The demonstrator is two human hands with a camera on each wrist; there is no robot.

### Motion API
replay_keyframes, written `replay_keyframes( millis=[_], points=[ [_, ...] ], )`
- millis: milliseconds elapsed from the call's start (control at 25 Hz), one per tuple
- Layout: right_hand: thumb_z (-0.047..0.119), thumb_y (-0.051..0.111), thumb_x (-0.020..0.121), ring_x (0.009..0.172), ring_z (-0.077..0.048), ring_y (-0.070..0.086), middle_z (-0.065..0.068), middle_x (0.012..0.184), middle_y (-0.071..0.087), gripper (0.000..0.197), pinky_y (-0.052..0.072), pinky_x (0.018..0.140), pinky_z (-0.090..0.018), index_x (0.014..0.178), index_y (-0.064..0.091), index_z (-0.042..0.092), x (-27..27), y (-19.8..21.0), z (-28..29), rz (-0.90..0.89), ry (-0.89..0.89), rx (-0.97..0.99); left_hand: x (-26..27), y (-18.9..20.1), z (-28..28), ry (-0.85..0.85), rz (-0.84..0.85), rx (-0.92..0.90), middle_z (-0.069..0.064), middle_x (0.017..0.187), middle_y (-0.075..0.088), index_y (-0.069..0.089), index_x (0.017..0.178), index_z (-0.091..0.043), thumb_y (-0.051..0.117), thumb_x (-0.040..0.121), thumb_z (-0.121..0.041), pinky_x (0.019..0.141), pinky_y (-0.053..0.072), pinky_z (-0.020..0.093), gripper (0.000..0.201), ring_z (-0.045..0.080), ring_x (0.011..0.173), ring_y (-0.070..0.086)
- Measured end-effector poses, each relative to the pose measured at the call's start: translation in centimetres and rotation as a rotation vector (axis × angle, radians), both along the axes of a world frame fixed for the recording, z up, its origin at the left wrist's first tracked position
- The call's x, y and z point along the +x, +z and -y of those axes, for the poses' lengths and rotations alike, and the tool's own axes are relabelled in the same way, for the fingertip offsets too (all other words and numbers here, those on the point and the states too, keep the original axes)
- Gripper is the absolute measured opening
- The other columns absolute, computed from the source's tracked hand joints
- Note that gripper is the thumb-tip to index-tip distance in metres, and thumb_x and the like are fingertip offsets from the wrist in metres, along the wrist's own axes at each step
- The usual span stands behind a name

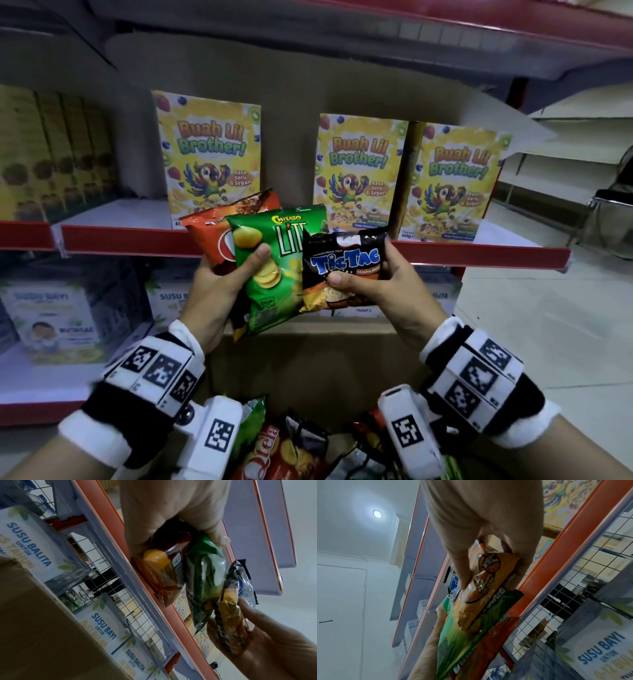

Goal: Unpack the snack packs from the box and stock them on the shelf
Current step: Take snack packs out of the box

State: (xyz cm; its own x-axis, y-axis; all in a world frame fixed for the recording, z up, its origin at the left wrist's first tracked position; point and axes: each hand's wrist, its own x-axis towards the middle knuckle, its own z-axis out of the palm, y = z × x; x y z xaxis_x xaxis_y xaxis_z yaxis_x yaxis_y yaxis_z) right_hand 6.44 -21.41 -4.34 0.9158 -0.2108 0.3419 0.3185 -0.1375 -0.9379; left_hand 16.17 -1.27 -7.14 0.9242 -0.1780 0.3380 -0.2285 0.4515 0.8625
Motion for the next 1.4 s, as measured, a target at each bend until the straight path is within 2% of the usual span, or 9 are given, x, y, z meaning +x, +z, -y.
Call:
replay_keyframes(
  millis=[240,400,520,640,840,1000,1120,1280,1400],
  points=[
    [0.028,0.077,0.061,0.093,-0.018,0.071,-0.001,0.101,0.074,0.051,0.057,0.081,-0.03,0.108,0.061,0.019,2.2,0.7,0.9,0.048,0.02,-0.012,1.6,1.7,0.3,0.018,0.072,0.051,-0.002,0.103,0.074,0.064,0.108,-0.022,0.078,0.055,-0.037,0.078,0.059,0.029,0.057,0.017,0.098,0.07],
    [0.023,0.076,0.063,0.091,-0.019,0.072,-0.002,0.099,0.074,0.046,0.058,0.077,-0.03,0.106,0.063,0.018,4.0,0.7,1.3,0.044,0.051,0.058,3.1,3.0,-0.1,0.043,0.136,0.186,0.0,0.108,0.073,0.067,0.109,-0.02,0.083,0.063,-0.042,0.09,0.054,0.04,0.053,0.018,0.102,0.069],
    [0.026,0.081,0.063,0.093,-0.019,0.071,-0.002,0.102,0.074,0.047,0.057,0.073,-0.027,0.106,0.063,0.02,5.5,1.0,1.4,0.025,0.087,0.076,4.7,3.8,-0.7,0.029,0.134,0.203,-0.002,0.109,0.073,0.066,0.113,-0.022,0.08,0.064,-0.045,0.083,0.056,0.031,0.055,0.016,0.102,0.069],
    [0.024,0.08,0.067,0.093,-0.014,0.071,0.002,0.102,0.074,0.047,0.056,0.072,-0.023,0.11,0.061,0.022,6.3,2.6,0.2,0.007,0.038,0.064,4.6,4.8,-1.3,0.128,0.066,0.18,-0.008,0.102,0.075,0.071,0.1,-0.024,0.079,0.063,-0.042,0.073,0.055,0.018,0.043,0.01,0.096,0.071],
    [0.026,0.078,0.067,0.099,-0.012,0.068,0.003,0.108,0.072,0.059,0.055,0.085,-0.028,0.119,0.053,0.016,6.1,7.6,-2.2,-0.085,-0.04,0.037,2.1,8.4,-1.4,0.33,-0.086,0.145,-0.023,0.089,0.073,0.064,0.094,-0.023,0.071,0.065,-0.035,0.074,0.05,0.009,0.032,-0.006,0.086,0.067],
    [0.031,0.077,0.075,0.103,-0.007,0.066,0.009,0.111,0.07,0.052,0.052,0.086,-0.021,0.121,0.053,0.025,3.4,15.1,-3.7,-0.125,-0.047,0.045,-1.1,16.0,-2.3,0.422,-0.11,0.163,-0.025,0.091,0.071,0.064,0.093,-0.026,0.075,0.069,-0.027,0.077,0.049,0.008,0.027,-0.007,0.09,0.065],
    [0.045,0.077,0.07,0.104,-0.007,0.065,0.012,0.113,0.069,0.055,0.052,0.088,-0.024,0.119,0.054,0.034,1.9,24.2,-4.2,-0.123,-0.044,0.002,-2.2,25.0,-3.0,0.454,-0.083,0.153,-0.026,0.087,0.071,0.064,0.09,-0.027,0.069,0.071,-0.027,0.076,0.048,0.006,0.02,-0.01,0.086,0.064],
    [0.043,0.078,0.069,0.099,-0.009,0.068,0.009,0.109,0.07,0.051,0.055,0.082,-0.026,0.114,0.055,0.032,1.4,38.1,-3.9,-0.037,0.005,-0.059,-2.3,38.6,-3.4,0.434,-0.011,0.147,-0.024,0.088,0.071,0.068,0.087,-0.034,0.079,0.071,-0.032,0.078,0.048,0.009,0.019,-0.006,0.087,0.065],
    [0.039,0.075,0.076,0.09,-0.008,0.07,0.008,0.101,0.072,0.041,0.057,0.073,-0.025,0.11,0.056,0.027,1.7,47.0,-3.5,0.032,0.03,-0.066,-2.1,47.3,-3.1,0.442,0.03,0.119,-0.023,0.088,0.071,0.065,0.09,-0.027,0.08,0.068,-0.033,0.076,0.048,0.008,0.027,-0.006,0.086,0.065]
  ],
)
